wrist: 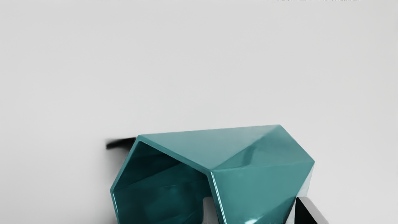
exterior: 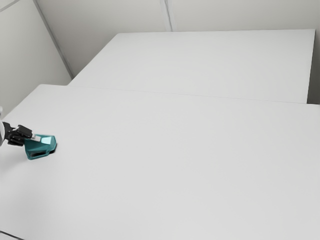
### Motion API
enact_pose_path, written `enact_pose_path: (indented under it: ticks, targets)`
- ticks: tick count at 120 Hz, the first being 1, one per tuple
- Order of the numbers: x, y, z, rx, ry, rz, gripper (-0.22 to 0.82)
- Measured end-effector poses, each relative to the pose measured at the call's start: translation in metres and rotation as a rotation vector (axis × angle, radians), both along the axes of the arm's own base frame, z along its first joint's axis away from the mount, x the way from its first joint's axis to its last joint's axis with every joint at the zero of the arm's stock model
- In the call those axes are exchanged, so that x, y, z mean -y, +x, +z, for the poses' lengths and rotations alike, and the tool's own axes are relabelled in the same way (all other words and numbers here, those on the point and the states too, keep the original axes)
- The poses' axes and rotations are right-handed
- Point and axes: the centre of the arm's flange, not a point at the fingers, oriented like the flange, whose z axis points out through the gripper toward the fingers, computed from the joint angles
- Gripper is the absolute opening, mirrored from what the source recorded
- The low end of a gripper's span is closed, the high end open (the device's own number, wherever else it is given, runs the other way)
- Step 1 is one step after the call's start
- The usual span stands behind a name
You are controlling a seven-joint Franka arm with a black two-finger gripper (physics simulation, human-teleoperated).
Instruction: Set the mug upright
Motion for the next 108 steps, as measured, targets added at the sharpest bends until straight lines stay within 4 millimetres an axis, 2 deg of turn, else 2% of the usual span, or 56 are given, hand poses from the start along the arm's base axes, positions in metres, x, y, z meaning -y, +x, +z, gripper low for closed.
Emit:
enact_pose_path:
  ticks: [28,61,85,95,108]
  targets:
    - [0.002,0.004,0.01,0.024,0.017,-0.017,-0.03]
    - [0.012,0.017,0.036,0.08,0.044,-0.051,-0.14]
    - [0.034,0.041,0.079,0.149,0.095,-0.107,-0.16]
    - [0.051,0.055,0.103,0.182,0.125,-0.146,-0.17]
    - [0.083,0.076,0.141,0.218,0.185,-0.223,-0.17]
